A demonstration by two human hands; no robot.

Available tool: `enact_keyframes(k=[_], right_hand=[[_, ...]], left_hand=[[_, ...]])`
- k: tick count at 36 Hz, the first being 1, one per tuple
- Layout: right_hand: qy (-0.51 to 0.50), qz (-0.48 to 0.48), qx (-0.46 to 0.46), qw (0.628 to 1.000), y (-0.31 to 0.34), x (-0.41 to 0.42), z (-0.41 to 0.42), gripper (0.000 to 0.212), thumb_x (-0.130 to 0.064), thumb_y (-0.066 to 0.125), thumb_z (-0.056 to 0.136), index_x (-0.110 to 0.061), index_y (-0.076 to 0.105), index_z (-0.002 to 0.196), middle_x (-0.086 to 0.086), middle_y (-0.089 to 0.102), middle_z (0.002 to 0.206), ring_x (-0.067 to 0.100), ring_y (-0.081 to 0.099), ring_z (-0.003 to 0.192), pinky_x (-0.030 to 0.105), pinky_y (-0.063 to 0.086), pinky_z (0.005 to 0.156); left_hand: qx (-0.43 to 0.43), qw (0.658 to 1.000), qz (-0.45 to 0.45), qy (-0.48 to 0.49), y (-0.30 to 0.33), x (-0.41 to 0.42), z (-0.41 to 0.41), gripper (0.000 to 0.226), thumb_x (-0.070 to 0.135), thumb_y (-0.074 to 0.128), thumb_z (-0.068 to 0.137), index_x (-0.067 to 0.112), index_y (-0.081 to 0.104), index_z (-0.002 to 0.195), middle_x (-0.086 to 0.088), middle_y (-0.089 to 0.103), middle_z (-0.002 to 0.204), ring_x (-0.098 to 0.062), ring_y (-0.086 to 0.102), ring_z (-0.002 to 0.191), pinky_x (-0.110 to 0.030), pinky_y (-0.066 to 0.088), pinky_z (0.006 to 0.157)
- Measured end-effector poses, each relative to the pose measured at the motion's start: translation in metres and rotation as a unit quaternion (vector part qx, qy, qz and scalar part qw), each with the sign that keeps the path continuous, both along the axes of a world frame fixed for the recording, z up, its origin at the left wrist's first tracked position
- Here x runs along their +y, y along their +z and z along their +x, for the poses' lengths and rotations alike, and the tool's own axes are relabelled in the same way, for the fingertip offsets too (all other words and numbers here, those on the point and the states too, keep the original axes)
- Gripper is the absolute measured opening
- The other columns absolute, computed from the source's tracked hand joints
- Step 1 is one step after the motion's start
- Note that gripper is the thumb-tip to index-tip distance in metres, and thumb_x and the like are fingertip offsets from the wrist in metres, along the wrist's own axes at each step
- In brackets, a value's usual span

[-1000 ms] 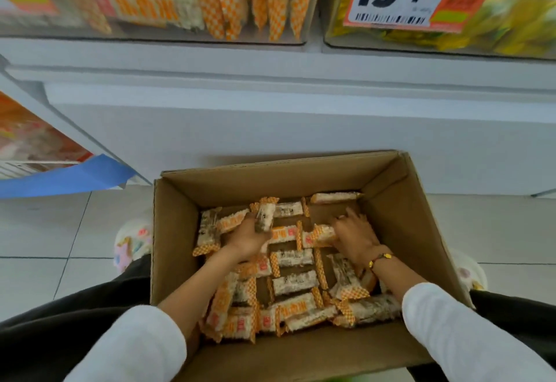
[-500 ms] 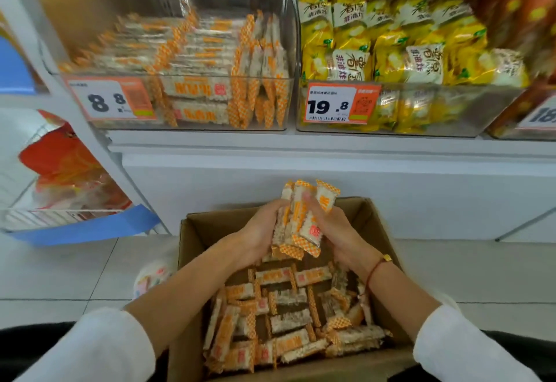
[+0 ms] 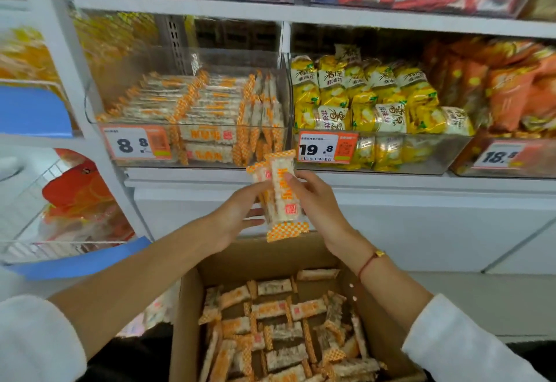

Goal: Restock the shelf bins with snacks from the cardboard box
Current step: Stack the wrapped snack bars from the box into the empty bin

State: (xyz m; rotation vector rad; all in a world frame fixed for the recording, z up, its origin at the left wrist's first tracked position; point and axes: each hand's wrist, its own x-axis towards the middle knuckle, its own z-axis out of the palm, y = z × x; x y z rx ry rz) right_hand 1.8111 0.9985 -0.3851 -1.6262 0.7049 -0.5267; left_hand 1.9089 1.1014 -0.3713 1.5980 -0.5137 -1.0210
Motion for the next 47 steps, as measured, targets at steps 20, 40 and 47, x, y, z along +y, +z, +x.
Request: enact_keyframes(k=[20,40,47], right_hand=[[0.229,-0.197,0.028,0.953,0.084,0.032,0.048,0.064,-0.033,0.050,0.098,-0.037,0.015,0.151,-0.017,0.018,0.157,0.004,0.021,0.140,0.013,0.029,0.100],[0.117,-0.266,0.027,0.957,0.120,-0.046,0.268,0.059,-0.030,0.079,0.076,-0.014,0.055,0.128,0.001,0.057,0.116,0.011,0.055,0.105,0.017,0.042,0.080],[0.179,-0.370,0.070,0.909,0.105,-0.072,0.350,0.065,-0.030,0.078,0.079,-0.016,0.050,0.136,0.002,0.052,0.136,0.013,0.049,0.121,0.012,0.037,0.085]], left_hand=[[-0.165,0.970,-0.049,0.169,0.055,0.004,0.064,0.071,0.073,0.024,0.090,0.027,0.045,0.139,0.000,0.042,0.145,-0.022,0.035,0.137,-0.037,0.027,0.111],[-0.648,0.640,-0.055,0.408,0.026,0.049,0.233,0.059,0.025,0.038,0.101,0.001,0.016,0.151,-0.014,0.013,0.159,-0.024,0.012,0.147,-0.044,0.019,0.118],[-0.649,0.617,-0.099,0.433,0.020,0.045,0.239,0.064,0.012,0.048,0.091,-0.002,0.024,0.148,-0.015,0.020,0.156,-0.026,0.018,0.146,-0.045,0.022,0.116]])
